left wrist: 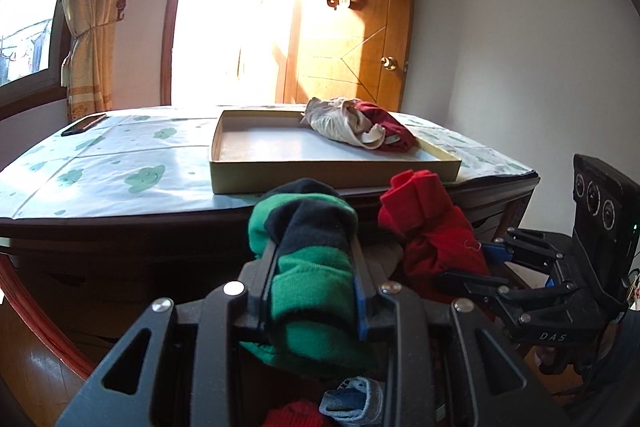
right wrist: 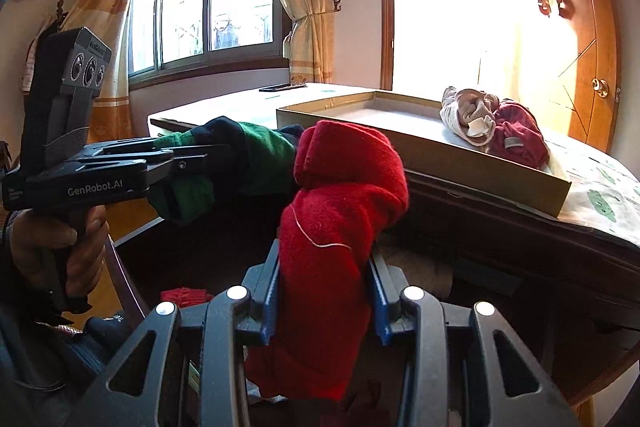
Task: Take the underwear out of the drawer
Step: 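Lift the red sock with the right tool while the left tool lifts the green sock, then carry the red sock with the right tool while the left tool carries the green sock over the tray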
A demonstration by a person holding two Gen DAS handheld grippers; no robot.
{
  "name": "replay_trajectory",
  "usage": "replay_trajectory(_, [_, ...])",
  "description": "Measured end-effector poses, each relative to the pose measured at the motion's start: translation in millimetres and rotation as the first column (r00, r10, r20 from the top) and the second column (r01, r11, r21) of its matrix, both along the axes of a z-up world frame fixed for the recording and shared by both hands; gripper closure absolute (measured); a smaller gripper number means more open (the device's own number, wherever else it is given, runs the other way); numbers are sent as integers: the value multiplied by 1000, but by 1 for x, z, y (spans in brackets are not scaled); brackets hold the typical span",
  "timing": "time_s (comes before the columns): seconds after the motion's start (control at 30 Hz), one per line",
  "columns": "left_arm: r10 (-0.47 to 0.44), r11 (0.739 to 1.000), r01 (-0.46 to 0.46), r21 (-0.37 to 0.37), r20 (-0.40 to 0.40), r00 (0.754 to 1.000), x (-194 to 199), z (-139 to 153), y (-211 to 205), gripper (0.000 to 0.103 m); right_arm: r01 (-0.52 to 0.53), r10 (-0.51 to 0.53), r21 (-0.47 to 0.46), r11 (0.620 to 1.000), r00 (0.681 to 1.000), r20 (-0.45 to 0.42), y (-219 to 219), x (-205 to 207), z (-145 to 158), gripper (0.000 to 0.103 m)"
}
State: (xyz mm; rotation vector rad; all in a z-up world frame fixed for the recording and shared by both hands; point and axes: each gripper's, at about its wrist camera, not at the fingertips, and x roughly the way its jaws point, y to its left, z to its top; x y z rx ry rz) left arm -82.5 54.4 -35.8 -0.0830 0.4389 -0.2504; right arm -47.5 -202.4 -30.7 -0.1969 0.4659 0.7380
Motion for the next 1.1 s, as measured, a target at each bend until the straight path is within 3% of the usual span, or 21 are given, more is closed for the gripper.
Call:
replay_trajectory(0.53, [16,1000,-15,-7,74,997,-6,7,2,75,-25,21,56,998,996,81,-3,-8,3,63])
replay_trajectory(1.1, [31,998,-40,42,210,977,-24,18,-2,75,-26,7,111,993,986,167,-10,-14,15,63])
